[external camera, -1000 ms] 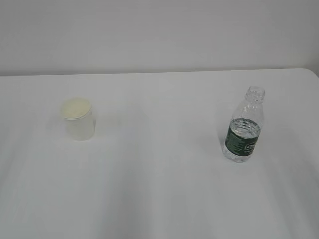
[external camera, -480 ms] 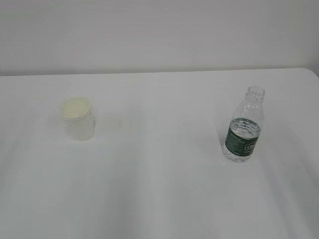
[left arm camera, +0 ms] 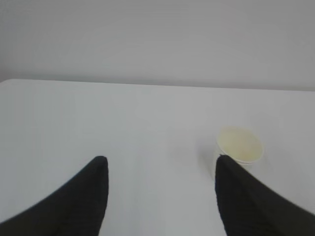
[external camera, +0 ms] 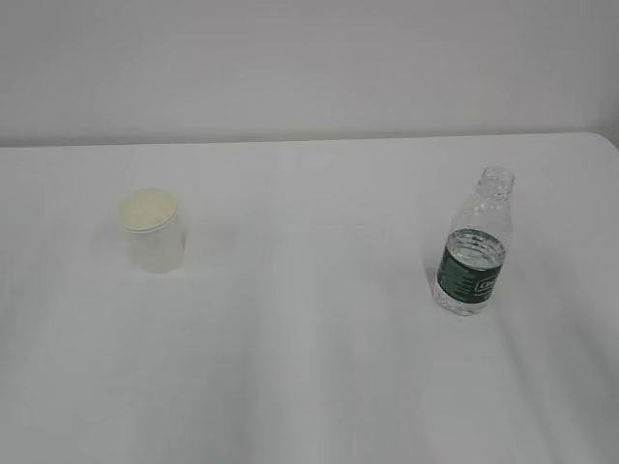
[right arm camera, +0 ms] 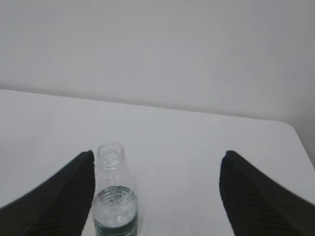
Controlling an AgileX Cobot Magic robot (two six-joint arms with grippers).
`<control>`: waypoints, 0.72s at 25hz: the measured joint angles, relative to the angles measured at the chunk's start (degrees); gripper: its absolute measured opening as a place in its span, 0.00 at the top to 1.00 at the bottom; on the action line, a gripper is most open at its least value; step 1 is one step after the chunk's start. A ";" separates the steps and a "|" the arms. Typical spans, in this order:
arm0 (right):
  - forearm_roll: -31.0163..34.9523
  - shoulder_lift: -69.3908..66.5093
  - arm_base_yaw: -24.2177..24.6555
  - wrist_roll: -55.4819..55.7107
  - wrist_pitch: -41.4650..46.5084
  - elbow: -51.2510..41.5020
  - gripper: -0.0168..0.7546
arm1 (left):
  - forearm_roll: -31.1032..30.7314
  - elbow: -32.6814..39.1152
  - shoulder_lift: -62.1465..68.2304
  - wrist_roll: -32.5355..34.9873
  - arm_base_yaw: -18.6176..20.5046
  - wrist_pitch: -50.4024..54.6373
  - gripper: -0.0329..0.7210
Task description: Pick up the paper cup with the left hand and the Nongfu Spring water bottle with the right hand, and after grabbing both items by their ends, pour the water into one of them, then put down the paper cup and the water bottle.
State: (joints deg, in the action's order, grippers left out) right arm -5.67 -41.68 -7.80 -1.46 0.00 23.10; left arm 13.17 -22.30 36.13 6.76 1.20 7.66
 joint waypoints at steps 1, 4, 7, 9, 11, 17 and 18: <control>0.00 -0.08 -0.42 0.00 -0.96 -0.11 0.22 | 0.00 0.11 0.43 0.00 0.00 -1.35 0.31; 0.00 -0.08 -0.82 0.43 -2.57 -0.22 0.22 | -0.10 1.19 2.24 0.00 0.00 -6.49 0.31; 0.00 -0.08 -0.82 0.80 -4.93 -1.62 0.22 | 0.87 1.83 4.05 0.00 0.00 -10.25 0.31; 0.43 -0.08 -0.82 1.46 -7.95 -3.41 0.22 | 2.09 1.83 5.02 0.00 0.00 -12.37 0.31; 1.29 -0.12 -0.82 1.46 -10.28 -5.01 0.22 | 2.63 1.83 5.59 0.00 0.00 -13.47 0.31; 1.76 -2.26 -0.82 3.14 -13.67 -6.97 0.22 | 4.95 1.83 9.20 0.00 -1.00 -16.29 0.31; 1.80 -3.38 -0.82 3.31 -13.90 -7.08 0.22 | 5.10 1.83 10.37 0.00 -1.79 -16.79 0.31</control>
State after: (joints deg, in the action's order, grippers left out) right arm -3.88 -45.06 -8.62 1.84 -13.90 16.02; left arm 18.27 -20.47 46.51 6.76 -0.59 -9.13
